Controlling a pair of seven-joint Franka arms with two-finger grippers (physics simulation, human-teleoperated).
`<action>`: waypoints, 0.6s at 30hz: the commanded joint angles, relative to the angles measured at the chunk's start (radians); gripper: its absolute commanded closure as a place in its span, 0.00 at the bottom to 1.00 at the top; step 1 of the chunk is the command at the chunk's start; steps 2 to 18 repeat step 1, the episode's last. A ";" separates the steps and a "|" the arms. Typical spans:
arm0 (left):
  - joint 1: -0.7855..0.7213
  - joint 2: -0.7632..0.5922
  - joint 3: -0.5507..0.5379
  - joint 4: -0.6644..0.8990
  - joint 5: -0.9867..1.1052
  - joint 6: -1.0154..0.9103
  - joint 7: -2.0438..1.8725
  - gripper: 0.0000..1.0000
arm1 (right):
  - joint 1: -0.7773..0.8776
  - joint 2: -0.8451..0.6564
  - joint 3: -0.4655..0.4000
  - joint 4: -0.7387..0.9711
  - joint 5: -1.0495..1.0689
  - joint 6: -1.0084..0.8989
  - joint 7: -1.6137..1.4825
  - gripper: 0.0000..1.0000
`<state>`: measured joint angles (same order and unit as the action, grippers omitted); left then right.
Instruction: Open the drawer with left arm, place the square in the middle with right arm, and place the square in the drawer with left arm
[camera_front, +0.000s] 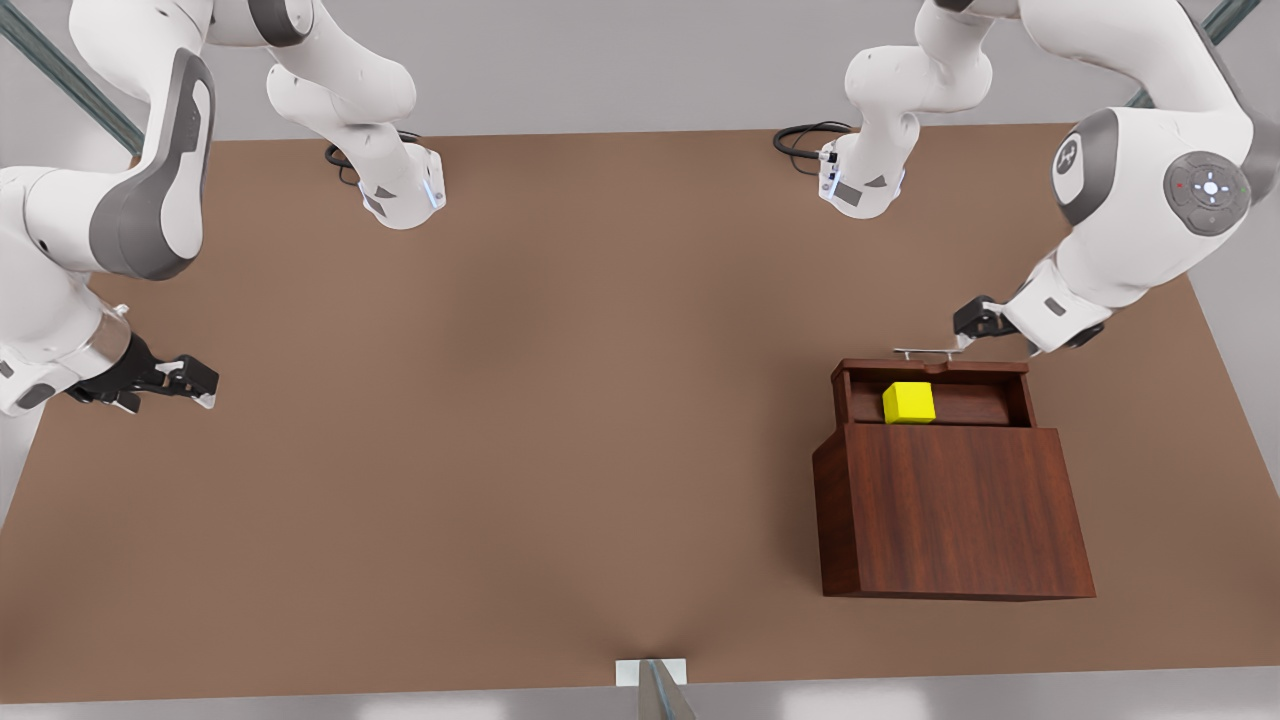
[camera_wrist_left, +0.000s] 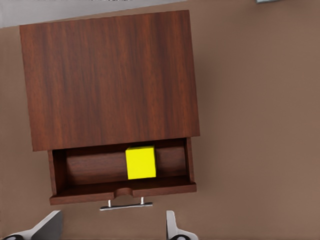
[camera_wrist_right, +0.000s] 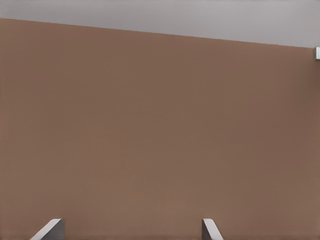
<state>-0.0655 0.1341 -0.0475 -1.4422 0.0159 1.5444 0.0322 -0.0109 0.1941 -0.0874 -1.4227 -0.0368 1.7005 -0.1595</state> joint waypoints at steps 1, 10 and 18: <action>-0.001 -0.004 0.000 -0.006 0.033 0.000 0.000 0.00 | 0.000 0.001 0.000 0.001 0.000 -0.001 0.000 0.00; -0.001 -0.004 0.000 -0.006 0.033 0.000 0.000 0.00 | 0.000 0.001 0.000 0.001 0.000 -0.001 0.000 0.00; -0.001 -0.004 0.000 -0.006 0.033 0.000 0.000 0.00 | 0.000 0.001 0.000 0.001 0.000 -0.001 0.000 0.00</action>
